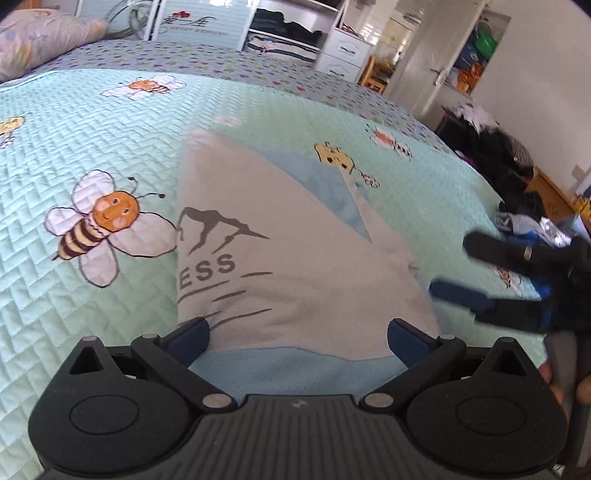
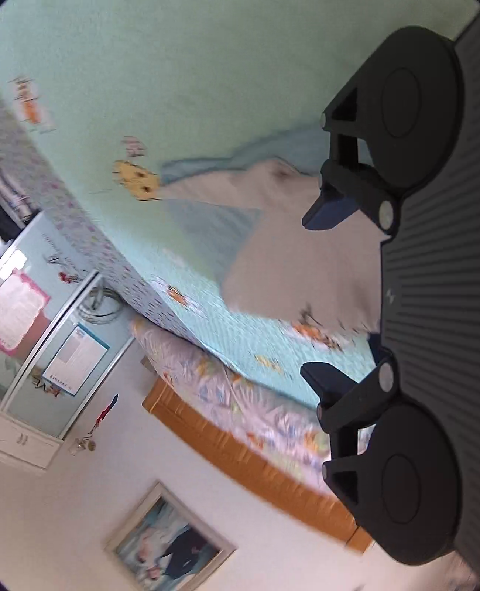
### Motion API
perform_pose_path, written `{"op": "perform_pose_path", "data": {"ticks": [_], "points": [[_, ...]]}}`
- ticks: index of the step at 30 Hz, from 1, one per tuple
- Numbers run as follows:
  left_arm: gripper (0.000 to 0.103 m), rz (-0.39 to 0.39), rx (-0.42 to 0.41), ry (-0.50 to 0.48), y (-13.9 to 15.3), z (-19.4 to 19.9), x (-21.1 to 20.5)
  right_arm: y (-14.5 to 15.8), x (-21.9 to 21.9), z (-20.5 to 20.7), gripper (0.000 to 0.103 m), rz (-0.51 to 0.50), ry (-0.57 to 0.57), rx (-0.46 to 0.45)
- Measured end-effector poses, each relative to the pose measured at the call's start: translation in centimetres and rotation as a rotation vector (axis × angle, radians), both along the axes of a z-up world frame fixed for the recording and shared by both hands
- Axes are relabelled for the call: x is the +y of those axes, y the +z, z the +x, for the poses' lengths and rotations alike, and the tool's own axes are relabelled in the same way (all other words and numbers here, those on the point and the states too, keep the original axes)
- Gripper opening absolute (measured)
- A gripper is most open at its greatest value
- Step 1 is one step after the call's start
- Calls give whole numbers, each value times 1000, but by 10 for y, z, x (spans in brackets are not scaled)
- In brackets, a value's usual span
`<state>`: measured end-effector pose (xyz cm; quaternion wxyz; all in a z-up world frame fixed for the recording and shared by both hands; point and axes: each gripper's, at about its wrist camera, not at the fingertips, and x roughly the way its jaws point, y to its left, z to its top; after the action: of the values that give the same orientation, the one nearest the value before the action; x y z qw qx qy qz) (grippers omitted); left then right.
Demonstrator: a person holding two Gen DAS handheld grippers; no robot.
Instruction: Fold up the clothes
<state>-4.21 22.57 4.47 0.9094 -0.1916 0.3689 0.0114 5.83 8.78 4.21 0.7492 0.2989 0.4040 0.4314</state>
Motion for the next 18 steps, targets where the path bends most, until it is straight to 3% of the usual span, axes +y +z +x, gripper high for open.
{"op": "perform_pose_path", "data": {"ticks": [4,10,14,18], "points": [[102,-26,-29,19,10,-18,0,-4,-29,-8,83,18,-86,13],[102,-74,-2,47,3,-21,2,-22,-36,-7,87,7,-88,65],[102,-68,10,44,0,-20,0,-34,-34,0,87,76,-69,99],[102,-56,16,44,0,-16,-1,-37,-23,3,87,42,-39,103]]}}
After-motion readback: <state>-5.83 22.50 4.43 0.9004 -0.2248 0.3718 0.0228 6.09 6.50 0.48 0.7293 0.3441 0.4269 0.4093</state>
